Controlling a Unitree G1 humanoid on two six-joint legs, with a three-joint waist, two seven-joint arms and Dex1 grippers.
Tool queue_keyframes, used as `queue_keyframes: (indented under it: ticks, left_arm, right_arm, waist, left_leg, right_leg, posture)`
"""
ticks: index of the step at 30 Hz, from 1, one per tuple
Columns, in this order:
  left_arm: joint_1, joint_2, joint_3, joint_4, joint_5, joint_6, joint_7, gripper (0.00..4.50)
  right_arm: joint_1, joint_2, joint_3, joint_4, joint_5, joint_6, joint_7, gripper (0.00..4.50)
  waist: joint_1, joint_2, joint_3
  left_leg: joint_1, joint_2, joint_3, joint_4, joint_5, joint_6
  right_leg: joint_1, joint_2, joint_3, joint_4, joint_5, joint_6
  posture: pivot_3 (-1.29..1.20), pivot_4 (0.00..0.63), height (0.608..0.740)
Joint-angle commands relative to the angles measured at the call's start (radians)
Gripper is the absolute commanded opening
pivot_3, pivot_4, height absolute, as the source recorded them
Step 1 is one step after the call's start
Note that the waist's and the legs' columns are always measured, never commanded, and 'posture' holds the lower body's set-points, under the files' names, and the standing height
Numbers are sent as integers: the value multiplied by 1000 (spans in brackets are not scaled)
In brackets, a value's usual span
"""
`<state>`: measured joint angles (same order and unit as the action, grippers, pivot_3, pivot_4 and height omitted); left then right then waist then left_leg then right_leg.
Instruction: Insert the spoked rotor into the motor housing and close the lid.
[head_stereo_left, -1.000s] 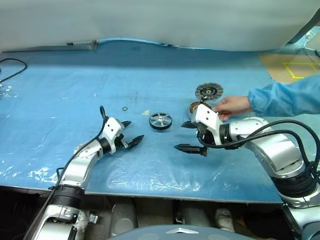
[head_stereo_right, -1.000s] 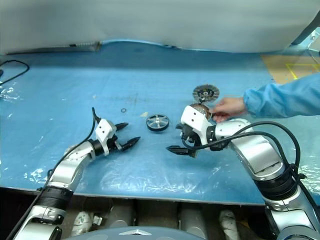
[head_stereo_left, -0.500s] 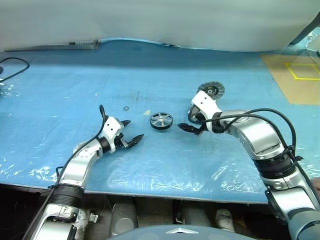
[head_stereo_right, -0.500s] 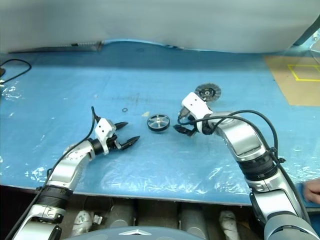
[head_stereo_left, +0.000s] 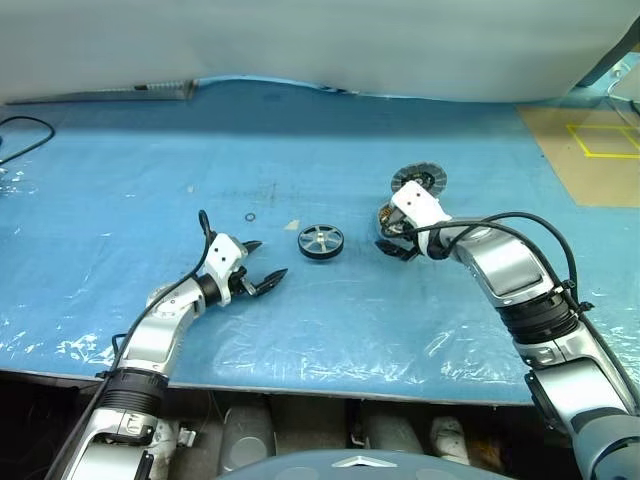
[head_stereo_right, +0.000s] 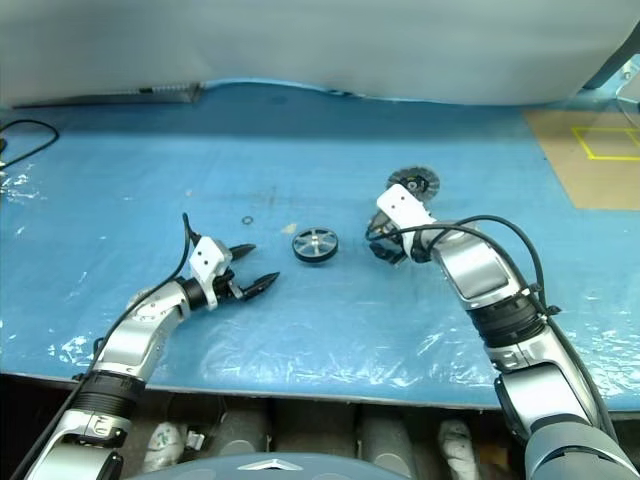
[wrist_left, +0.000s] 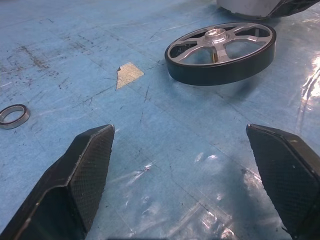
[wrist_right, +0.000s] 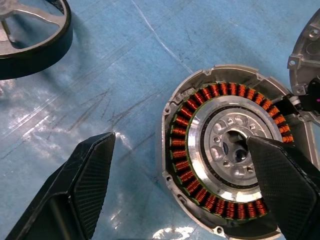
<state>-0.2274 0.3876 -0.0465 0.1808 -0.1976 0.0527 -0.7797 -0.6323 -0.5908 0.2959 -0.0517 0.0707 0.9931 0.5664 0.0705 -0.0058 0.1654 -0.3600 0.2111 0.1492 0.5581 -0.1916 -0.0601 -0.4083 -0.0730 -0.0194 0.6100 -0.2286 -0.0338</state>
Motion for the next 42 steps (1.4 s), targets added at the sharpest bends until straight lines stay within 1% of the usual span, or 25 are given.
queue_keyframes:
  ticks: [1,6,7,8,9,10,14,15,21,25,31,38,42]
  left_arm:
    - [-1,3,8,-39,-10,-4,2,4500]
    - [1,3,9,-44,-11,-2,6,4500]
    - [3,4,10,-47,-11,-2,6,4500]
    - [6,5,11,-49,-11,-1,7,4500]
    - [8,5,12,-51,-11,-1,8,4500]
    - [10,5,12,-53,-11,0,9,4500]
    - [16,5,13,-59,-11,3,13,4500]
    - [16,4,13,-60,-11,4,14,4500]
    - [15,2,10,-58,-10,5,14,4500]
    - [12,0,8,-54,-10,3,12,4500]
    - [12,0,7,-52,-9,3,10,4500]
    - [22,6,13,-60,-10,5,11,4500]
    - [24,8,15,-63,-11,6,13,4500]
  right_arm:
    - [-19,9,4,12,-10,-11,11,4462]
    - [-20,14,25,33,-1,15,41,4462]
    - [-20,15,29,28,3,25,49,4104]
    - [-19,16,33,21,8,36,58,3914]
    - [-17,17,37,13,13,44,65,3527]
    - [-15,19,39,0,18,60,70,3261]
    - [1,24,45,-84,49,129,94,1846]
    - [5,24,47,-110,58,150,99,1716]
    - [37,40,58,-292,134,305,117,1714]
    - [32,72,64,-350,173,382,99,1714]
    - [17,135,94,-334,171,392,52,1714]
    - [-3,211,154,-261,149,335,4,1714]
    - [-17,233,174,-228,134,305,-14,1714]
  waist:
    - [0,0,0]
    - [0,0,0]
    - [0,0,0]
    - [0,0,0]
    - [0,0,0]
    - [0,0,0]
    - [-1,0,0]
    - [-1,0,0]
    - [-1,0,0]
    - [-1,0,0]
    - [-2,0,0]
    - [-5,0,0]
    - [-5,0,0]
  left_leg:
    - [0,0,0,0,0,0]
    - [0,0,0,1,0,0]
    - [0,0,0,2,0,0]
    - [0,0,0,2,0,0]
    - [0,0,0,3,0,0]
    - [1,0,0,3,0,0]
    - [2,1,0,3,0,0]
    - [2,1,0,3,0,0]
    - [2,1,0,3,0,0]
    - [2,1,0,3,0,0]
    - [3,1,0,3,0,0]
    - [7,1,1,3,0,0]
    - [8,0,1,3,0,0]
  right_leg:
    - [0,0,0,0,0,0]
    - [0,0,0,1,0,0]
    - [0,0,0,1,0,0]
    - [0,0,0,2,0,0]
    - [0,0,0,2,0,0]
    - [1,0,0,2,0,0]
    - [1,0,0,3,0,0]
    - [1,0,0,3,0,0]
    - [1,0,0,3,0,0]
    - [1,0,0,3,0,0]
    - [1,0,1,4,0,0]
    - [3,0,3,5,0,0]
    - [3,0,3,6,0,0]
  posture:
    - [0,150,740]
    - [0,150,740]
    - [0,150,740]
    - [0,150,740]
    - [0,150,740]
    - [0,150,740]
    - [0,150,740]
    - [0,150,740]
    - [0,150,740]
    - [0,150,740]
    - [0,150,740]
    - [0,150,740]
    - [0,150,740]
